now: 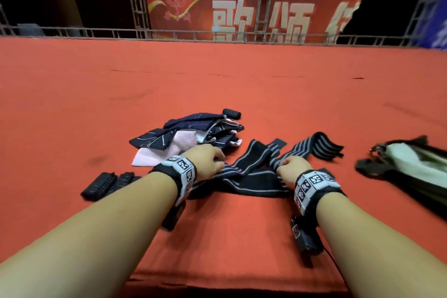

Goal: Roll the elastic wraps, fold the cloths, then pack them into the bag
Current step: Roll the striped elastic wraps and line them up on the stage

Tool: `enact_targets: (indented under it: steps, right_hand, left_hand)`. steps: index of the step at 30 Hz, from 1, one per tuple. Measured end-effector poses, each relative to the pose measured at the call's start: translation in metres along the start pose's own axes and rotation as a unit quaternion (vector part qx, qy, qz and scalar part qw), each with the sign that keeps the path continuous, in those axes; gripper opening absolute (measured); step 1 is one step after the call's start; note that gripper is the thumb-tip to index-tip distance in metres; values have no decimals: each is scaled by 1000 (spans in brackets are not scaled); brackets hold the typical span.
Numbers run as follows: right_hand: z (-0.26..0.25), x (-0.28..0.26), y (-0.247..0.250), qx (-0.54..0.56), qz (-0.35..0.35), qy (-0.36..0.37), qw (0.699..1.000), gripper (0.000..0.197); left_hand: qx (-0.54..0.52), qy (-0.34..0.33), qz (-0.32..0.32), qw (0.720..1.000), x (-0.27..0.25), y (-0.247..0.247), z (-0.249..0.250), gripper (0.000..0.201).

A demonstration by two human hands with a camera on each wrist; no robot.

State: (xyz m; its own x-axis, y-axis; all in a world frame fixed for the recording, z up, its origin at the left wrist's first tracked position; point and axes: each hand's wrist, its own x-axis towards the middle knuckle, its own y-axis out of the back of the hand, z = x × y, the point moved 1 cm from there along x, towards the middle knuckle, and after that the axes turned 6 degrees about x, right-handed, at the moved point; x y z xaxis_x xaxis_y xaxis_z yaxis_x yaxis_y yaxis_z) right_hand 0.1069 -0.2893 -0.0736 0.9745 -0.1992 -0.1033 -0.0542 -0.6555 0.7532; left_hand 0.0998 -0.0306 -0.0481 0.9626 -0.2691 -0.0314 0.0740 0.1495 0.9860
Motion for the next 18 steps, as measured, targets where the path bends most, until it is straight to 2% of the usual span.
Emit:
enact_targets:
  steps: [2, 5, 8, 11, 13, 17, 18]
  right_hand:
    - [29, 12, 10, 29, -3, -28, 999, 14]
    - [57, 25, 11, 155, -49, -58, 985, 47]
    - [59, 28, 10, 176, -89, -21, 980, 67]
    - [49, 30, 8, 155, -131, 1, 979, 65]
    - [46, 35, 10, 192, -96, 6, 977, 61]
    - [51, 43, 36, 342, 116, 1, 933, 67]
    - [53, 44, 43, 356, 142, -4, 924, 68]
  left_hand:
    - [5, -37, -24, 999, 17, -14, 28, 38]
    - [10, -57, -56, 997, 35, -34, 58, 53]
    - [42, -15, -106, 993, 50, -54, 70, 84]
    - [106, 50, -128, 985, 57, -66, 69, 114]
    - [119, 73, -118, 983, 61, -68, 68, 119]
    - [127, 98, -108, 981, 67, -62, 66, 120]
    - [121, 96, -113, 982, 68, -59, 65, 115]
